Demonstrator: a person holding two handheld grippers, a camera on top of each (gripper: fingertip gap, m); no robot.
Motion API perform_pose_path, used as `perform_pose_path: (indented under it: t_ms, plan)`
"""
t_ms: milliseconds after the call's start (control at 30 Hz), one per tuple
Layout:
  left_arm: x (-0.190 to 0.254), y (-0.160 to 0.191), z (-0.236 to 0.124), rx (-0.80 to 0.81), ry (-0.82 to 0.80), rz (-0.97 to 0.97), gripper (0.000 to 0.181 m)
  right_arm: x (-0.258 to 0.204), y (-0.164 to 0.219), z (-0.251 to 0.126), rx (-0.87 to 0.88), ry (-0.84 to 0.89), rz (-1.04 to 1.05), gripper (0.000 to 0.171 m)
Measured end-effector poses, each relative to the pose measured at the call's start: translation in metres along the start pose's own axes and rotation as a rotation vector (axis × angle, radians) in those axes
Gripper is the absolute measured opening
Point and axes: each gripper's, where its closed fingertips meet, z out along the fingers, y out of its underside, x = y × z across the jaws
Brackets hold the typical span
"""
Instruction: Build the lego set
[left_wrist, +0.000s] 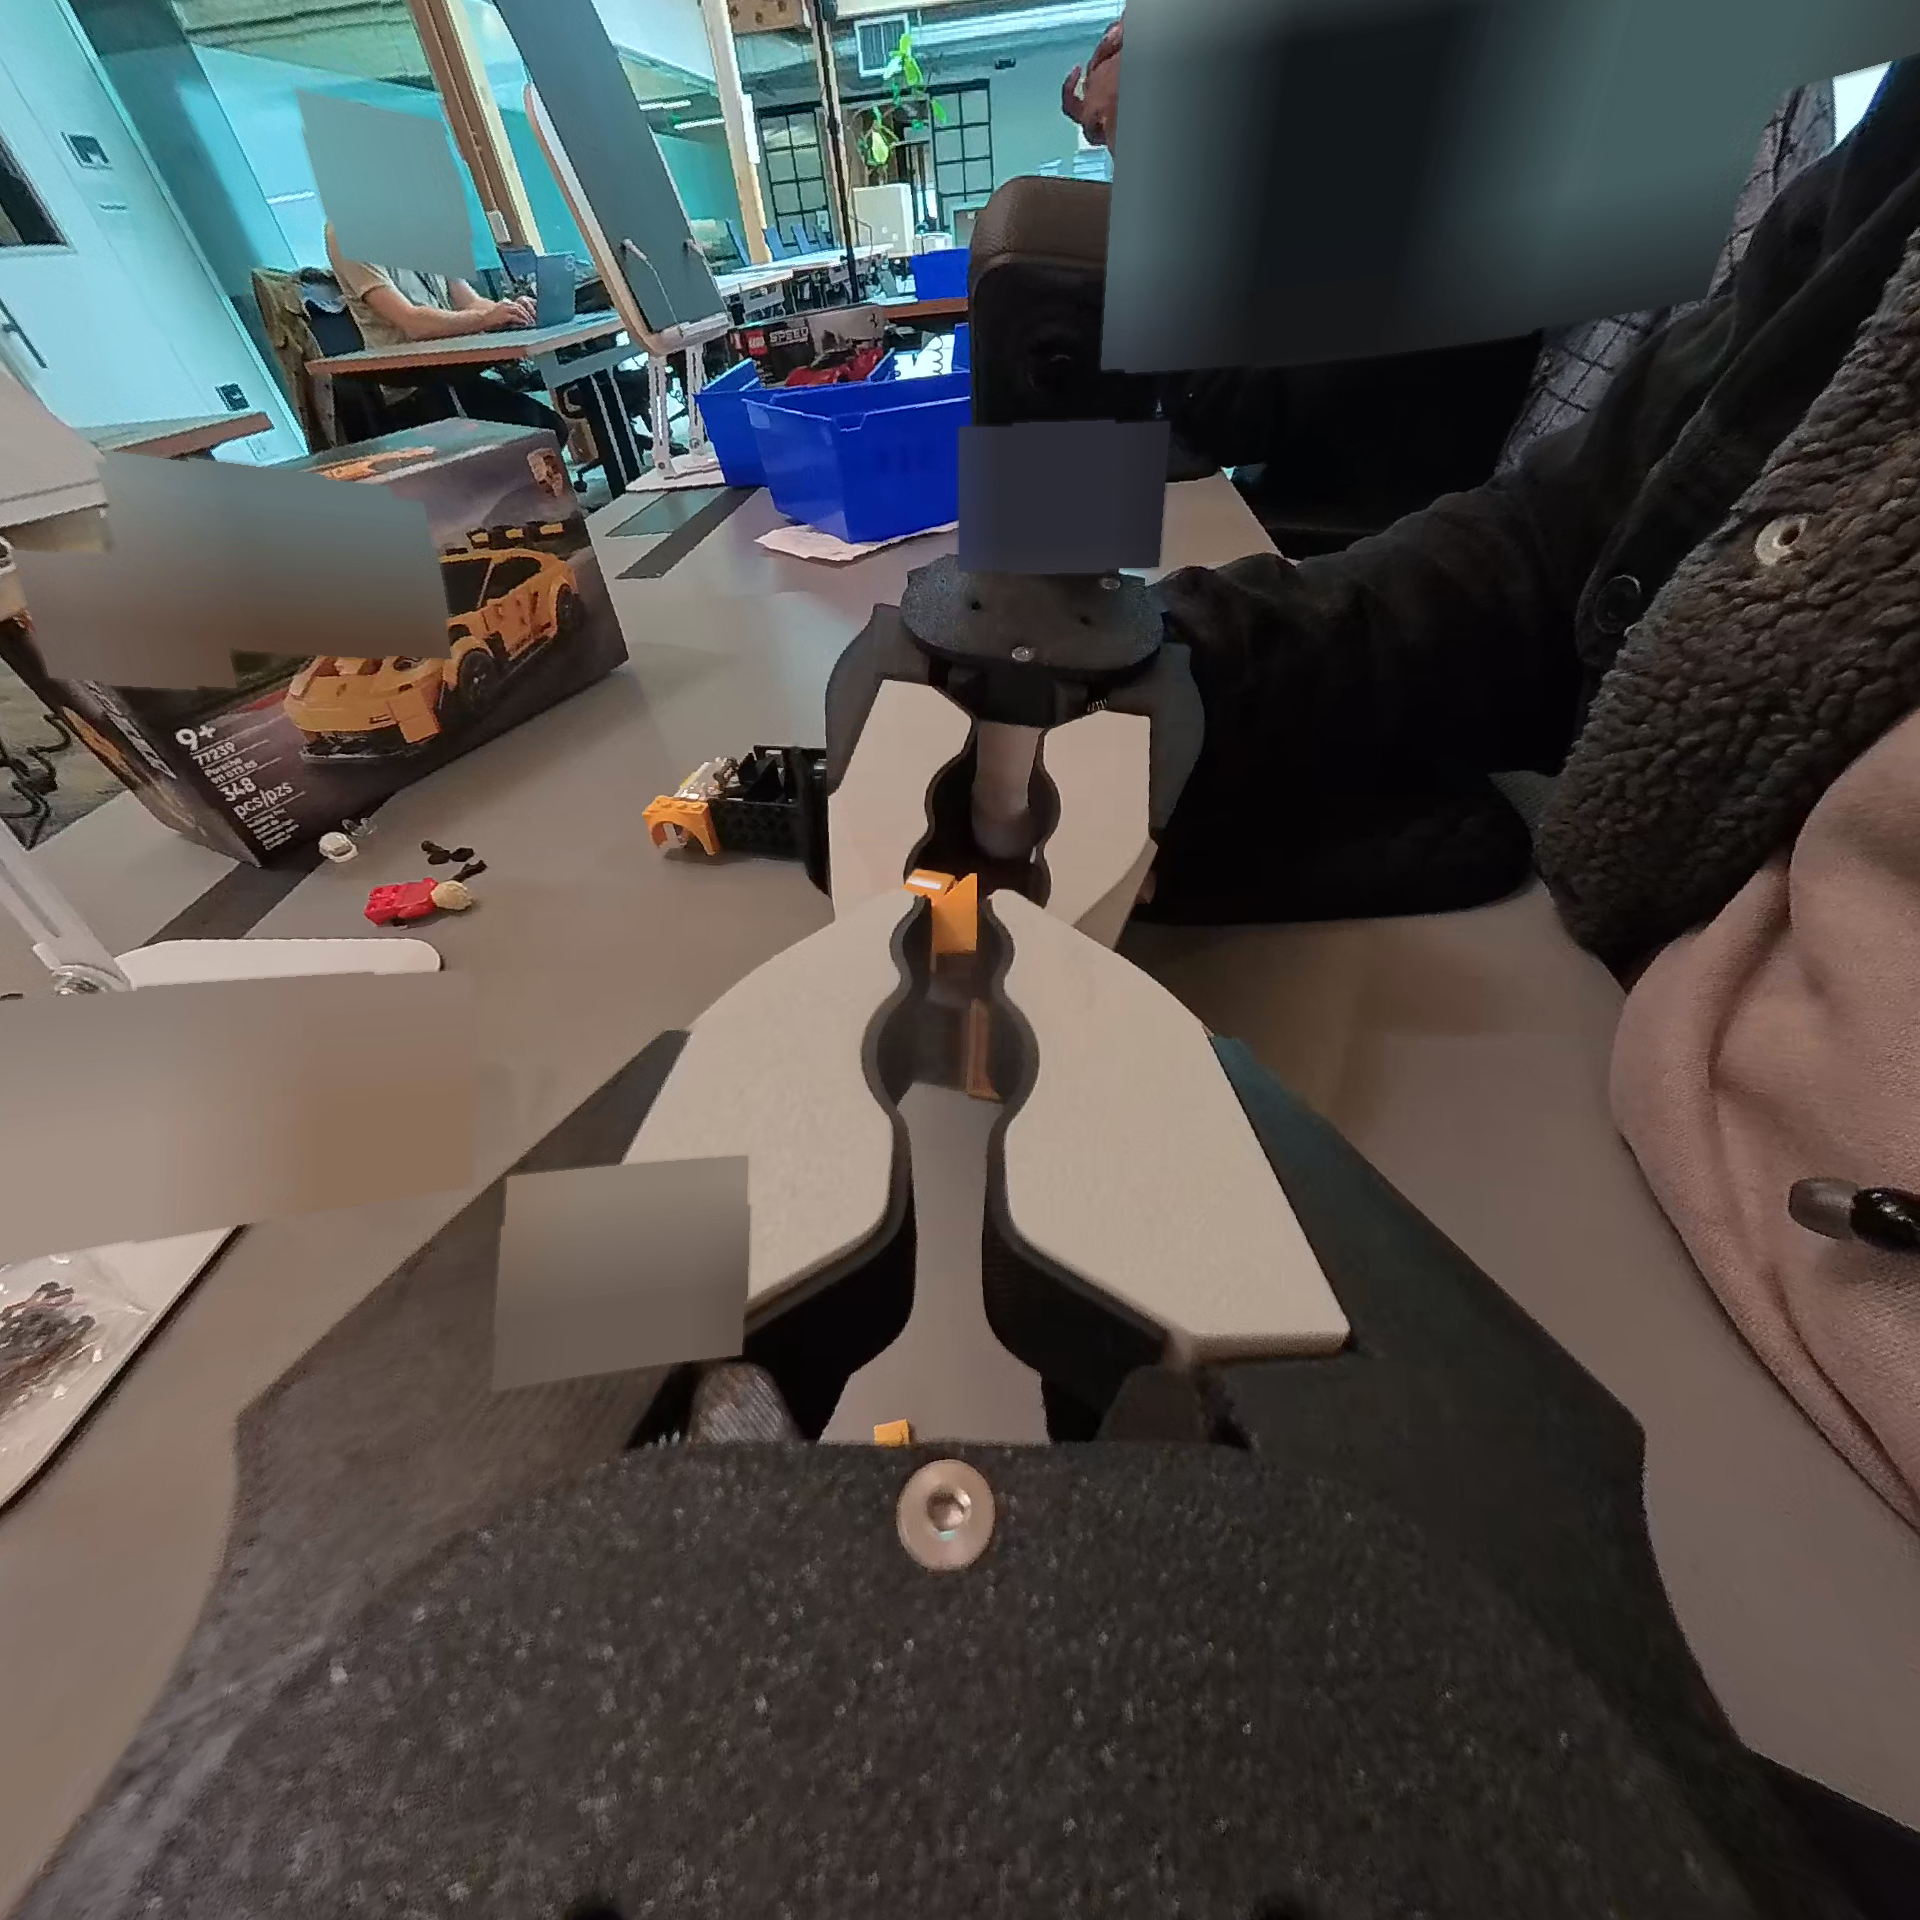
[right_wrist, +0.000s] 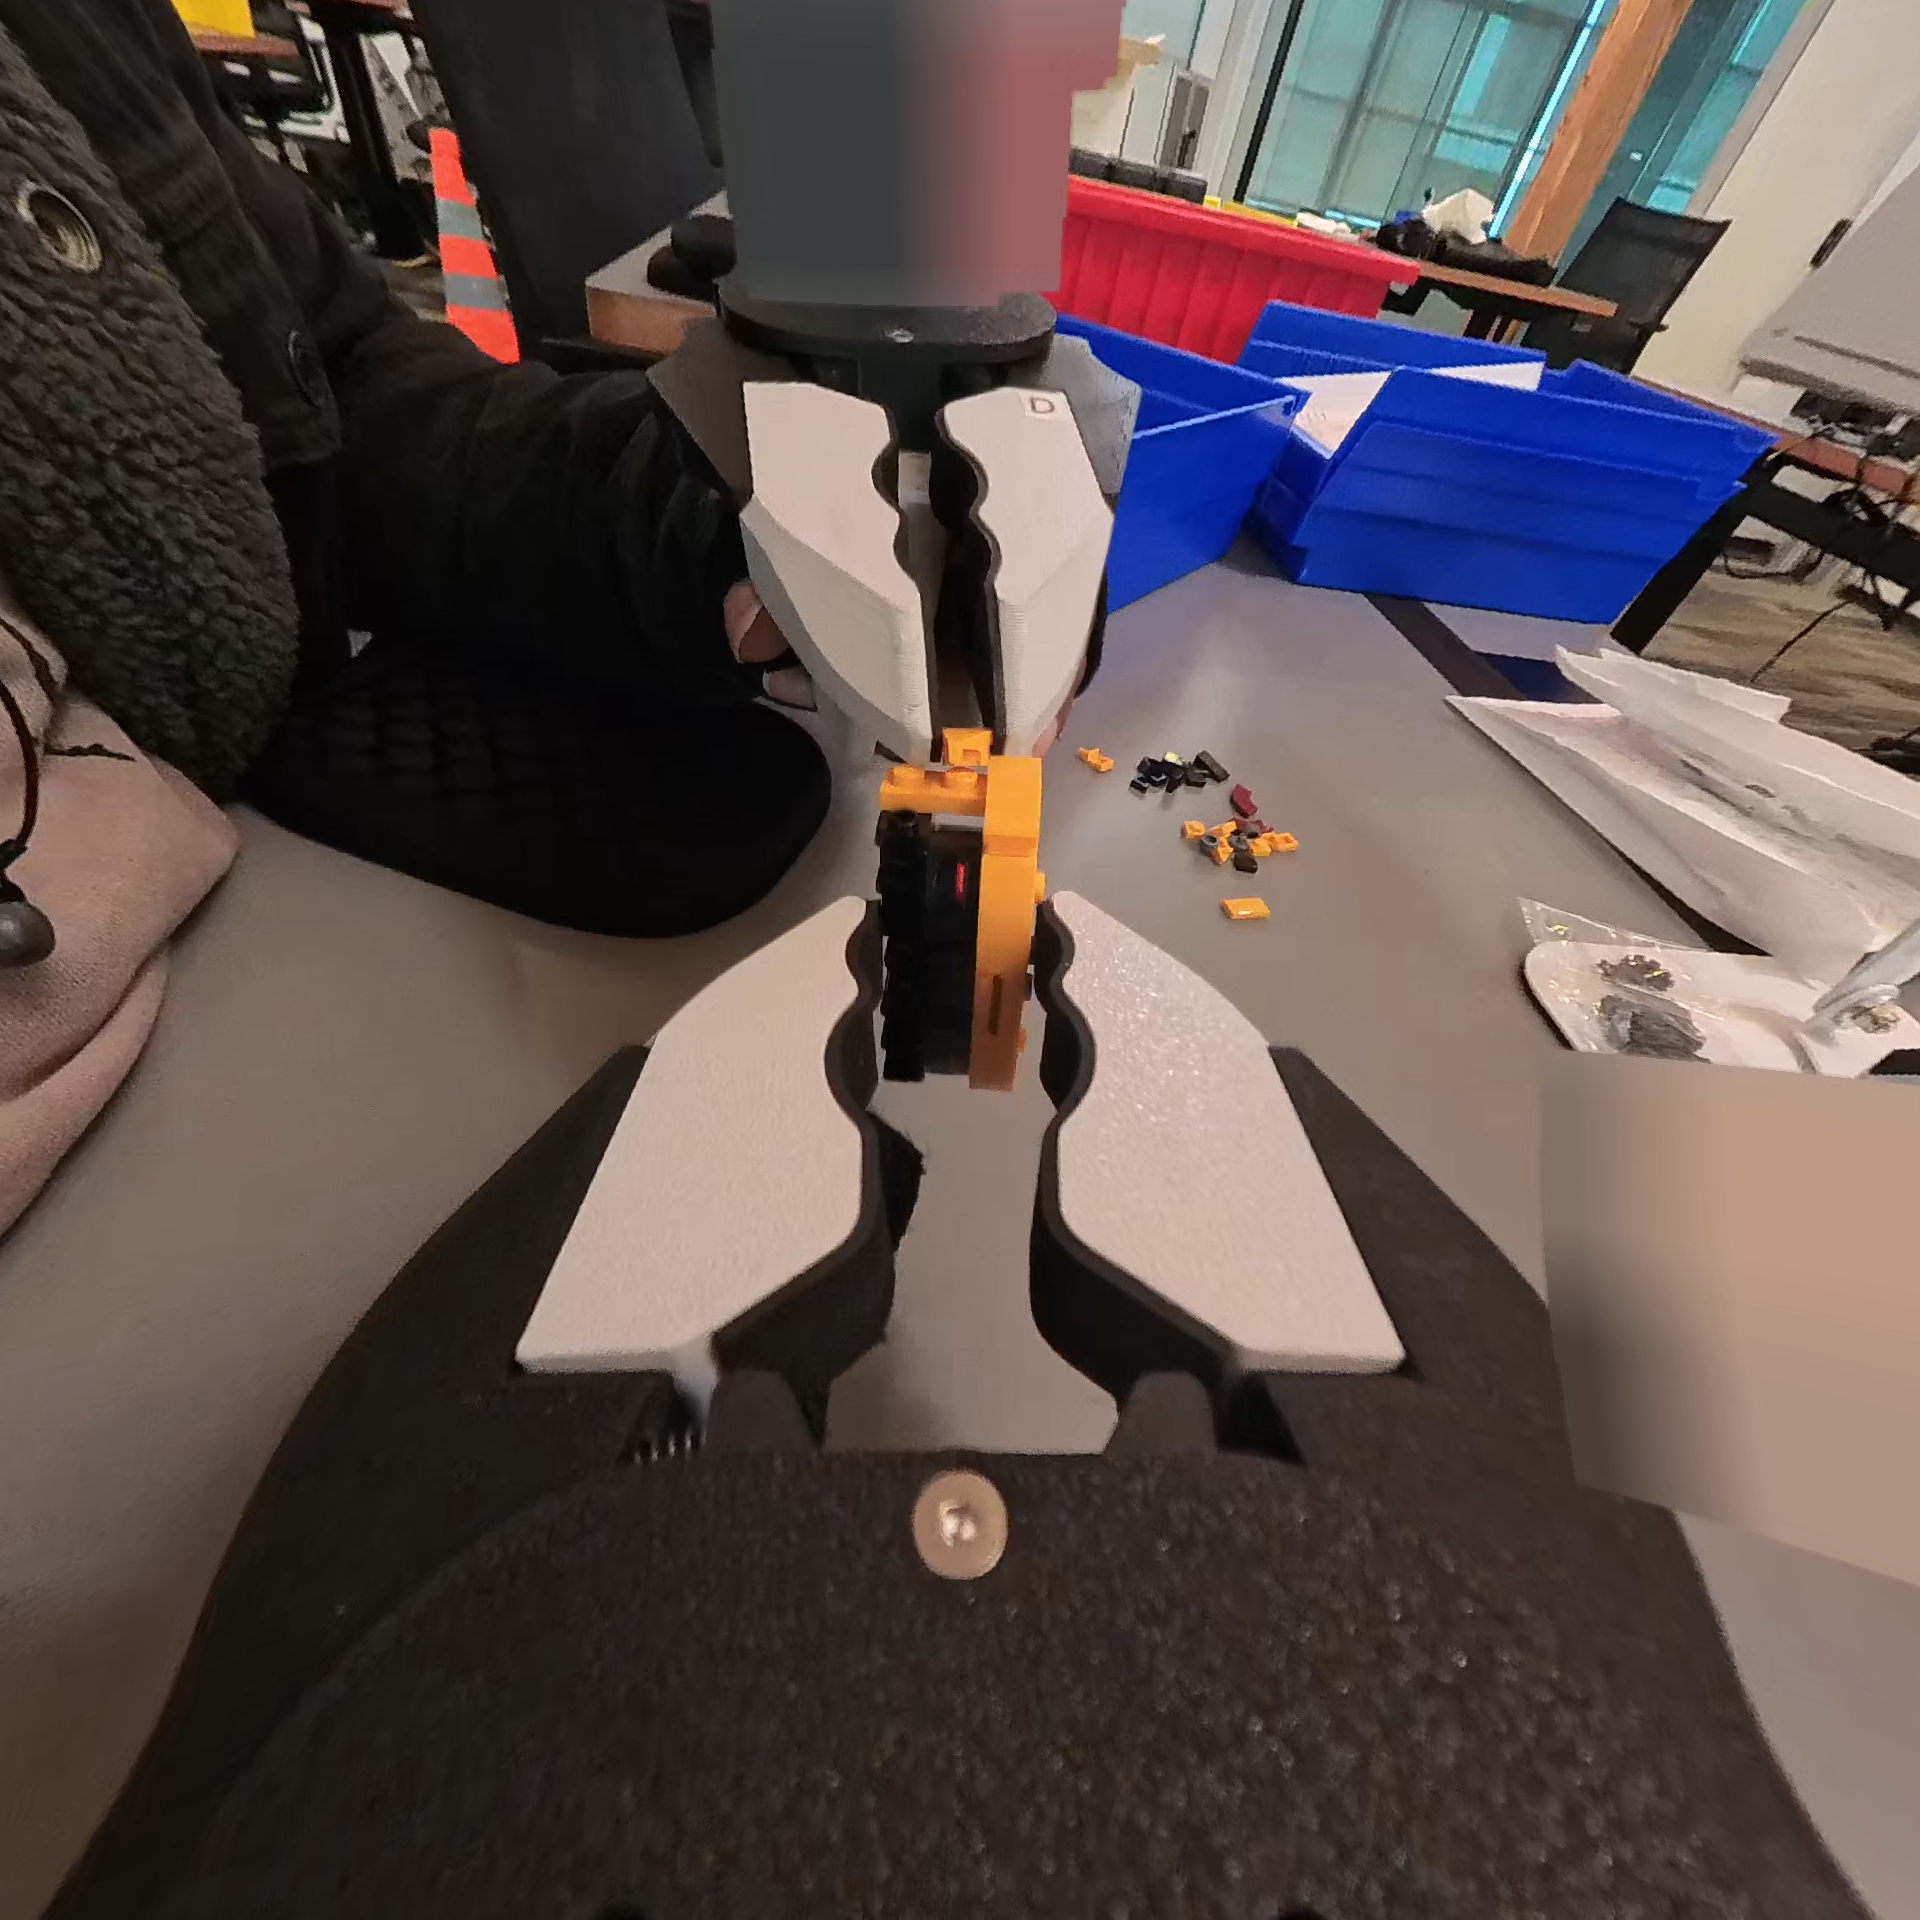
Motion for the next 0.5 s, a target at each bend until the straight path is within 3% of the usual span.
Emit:
perform_pose_path:
  t_ms: [500]
  plan:
    - [-0.003, 0.013, 0.002, -0.032, 0.004, -0.027, 0.007, -0.001, 0.016, 0.003, -0.091, -0.024, 0.064, 0.027]
